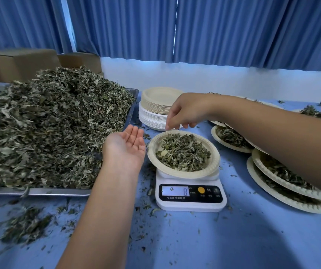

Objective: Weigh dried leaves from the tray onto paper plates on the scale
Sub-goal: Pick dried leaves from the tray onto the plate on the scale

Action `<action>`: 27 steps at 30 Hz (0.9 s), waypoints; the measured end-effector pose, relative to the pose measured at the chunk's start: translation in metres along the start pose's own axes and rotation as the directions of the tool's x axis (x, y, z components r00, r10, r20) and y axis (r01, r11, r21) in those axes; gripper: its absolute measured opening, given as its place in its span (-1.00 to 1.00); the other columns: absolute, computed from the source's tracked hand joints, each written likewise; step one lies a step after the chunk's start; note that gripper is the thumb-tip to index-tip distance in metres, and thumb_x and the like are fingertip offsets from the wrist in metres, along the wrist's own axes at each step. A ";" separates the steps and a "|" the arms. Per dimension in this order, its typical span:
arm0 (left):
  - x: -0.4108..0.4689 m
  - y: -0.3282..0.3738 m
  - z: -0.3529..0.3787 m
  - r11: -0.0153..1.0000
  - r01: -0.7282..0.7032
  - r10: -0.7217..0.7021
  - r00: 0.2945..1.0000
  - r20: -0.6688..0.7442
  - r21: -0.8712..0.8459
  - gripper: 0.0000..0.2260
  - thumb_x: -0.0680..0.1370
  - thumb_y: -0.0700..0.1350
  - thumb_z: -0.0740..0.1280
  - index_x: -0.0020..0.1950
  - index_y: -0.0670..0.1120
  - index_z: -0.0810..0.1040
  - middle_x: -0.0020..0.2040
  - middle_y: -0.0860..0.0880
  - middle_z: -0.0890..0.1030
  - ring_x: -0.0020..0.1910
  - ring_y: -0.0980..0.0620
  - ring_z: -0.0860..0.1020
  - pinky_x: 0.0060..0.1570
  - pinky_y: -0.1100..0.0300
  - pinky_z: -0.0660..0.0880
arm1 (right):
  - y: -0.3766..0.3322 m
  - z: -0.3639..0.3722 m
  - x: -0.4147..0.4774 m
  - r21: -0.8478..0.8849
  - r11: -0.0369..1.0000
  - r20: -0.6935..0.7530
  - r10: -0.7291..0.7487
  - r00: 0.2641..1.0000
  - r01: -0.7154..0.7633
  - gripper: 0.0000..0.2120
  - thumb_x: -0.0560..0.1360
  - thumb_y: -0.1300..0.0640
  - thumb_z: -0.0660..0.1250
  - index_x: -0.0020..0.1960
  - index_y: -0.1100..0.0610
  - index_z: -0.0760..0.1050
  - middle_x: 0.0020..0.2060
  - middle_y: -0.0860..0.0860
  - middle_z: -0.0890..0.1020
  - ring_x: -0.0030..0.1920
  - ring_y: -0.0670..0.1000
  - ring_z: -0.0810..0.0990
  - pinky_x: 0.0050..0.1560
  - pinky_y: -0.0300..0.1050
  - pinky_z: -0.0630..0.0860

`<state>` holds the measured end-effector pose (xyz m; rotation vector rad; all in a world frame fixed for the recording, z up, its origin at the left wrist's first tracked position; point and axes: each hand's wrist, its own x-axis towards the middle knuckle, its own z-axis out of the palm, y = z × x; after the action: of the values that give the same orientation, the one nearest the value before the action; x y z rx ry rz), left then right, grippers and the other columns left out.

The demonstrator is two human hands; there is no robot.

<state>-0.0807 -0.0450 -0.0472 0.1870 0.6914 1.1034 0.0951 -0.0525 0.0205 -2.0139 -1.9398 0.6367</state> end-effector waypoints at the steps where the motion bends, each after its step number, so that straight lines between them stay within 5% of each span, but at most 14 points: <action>1: -0.001 0.000 0.001 1.000 -0.001 0.001 1.000 0.006 0.005 -0.72 0.64 -0.20 0.03 -0.10 -0.18 0.51 -0.13 -0.04 0.57 -0.17 0.05 0.58 -0.21 0.27 0.48 | 0.001 0.000 -0.002 -0.005 1.000 0.001 -0.003 1.000 0.003 -0.91 0.39 0.04 0.49 -0.21 0.05 0.66 -0.44 -0.16 0.61 -0.39 -0.13 0.50 -0.45 -0.30 0.42; 6: -0.003 0.000 -0.002 0.997 0.053 -0.054 0.999 0.000 -0.057 -0.72 0.63 -0.21 0.04 -0.10 -0.18 0.52 -0.14 -0.04 0.58 -0.21 0.04 0.58 -0.22 0.28 0.49 | -0.004 0.003 -0.011 -0.095 0.995 0.087 -0.014 0.996 0.022 -0.80 0.36 -0.07 0.52 -0.05 -0.04 0.65 -0.34 -0.22 0.63 -0.29 -0.21 0.57 -0.37 -0.32 0.42; 10: -0.002 0.000 -0.002 0.994 0.074 -0.074 0.997 0.000 -0.083 -0.73 0.63 -0.22 0.05 -0.10 -0.18 0.52 -0.15 -0.04 0.58 -0.22 0.04 0.58 -0.17 0.30 0.49 | -0.004 0.016 -0.011 -0.160 0.986 0.136 -0.030 0.990 0.052 -0.79 0.35 0.00 0.54 -0.04 -0.01 0.65 -0.17 0.00 0.68 -0.26 -0.12 0.58 -0.31 -0.26 0.50; 15: -0.002 0.000 -0.003 0.992 0.083 -0.083 0.997 0.005 -0.098 -0.74 0.62 -0.22 0.05 -0.09 -0.18 0.52 -0.15 -0.04 0.58 -0.22 0.04 0.59 -0.23 0.29 0.48 | -0.004 0.013 -0.012 -0.056 0.996 0.089 -0.058 0.994 0.063 -0.90 0.40 0.19 0.51 -0.08 0.11 0.67 -0.32 -0.10 0.68 -0.33 -0.14 0.66 -0.30 -0.35 0.54; 23: -0.001 0.003 -0.003 0.991 0.084 -0.085 0.996 0.001 -0.105 -0.73 0.63 -0.21 0.04 -0.09 -0.17 0.52 -0.15 -0.03 0.58 -0.21 0.05 0.58 -0.26 0.30 0.46 | -0.006 -0.003 -0.014 0.014 0.998 0.015 -0.067 0.998 0.067 -0.91 0.39 0.19 0.50 -0.11 0.08 0.67 -0.31 -0.10 0.68 -0.23 -0.10 0.63 -0.17 -0.31 0.57; 27: 0.000 0.003 -0.004 0.991 0.082 -0.082 0.997 -0.001 -0.104 -0.73 0.63 -0.21 0.04 -0.09 -0.18 0.52 -0.15 -0.04 0.58 -0.21 0.04 0.59 -0.28 0.29 0.45 | -0.007 0.000 -0.017 0.000 0.998 0.030 -0.062 0.998 0.062 -0.92 0.40 0.16 0.49 -0.12 0.04 0.66 -0.32 -0.14 0.67 -0.21 -0.10 0.62 -0.27 -0.33 0.51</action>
<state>-0.0855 -0.0441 -0.0488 0.0661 0.6396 1.0586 0.0890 -0.0689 0.0257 -1.9471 -2.0115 0.6546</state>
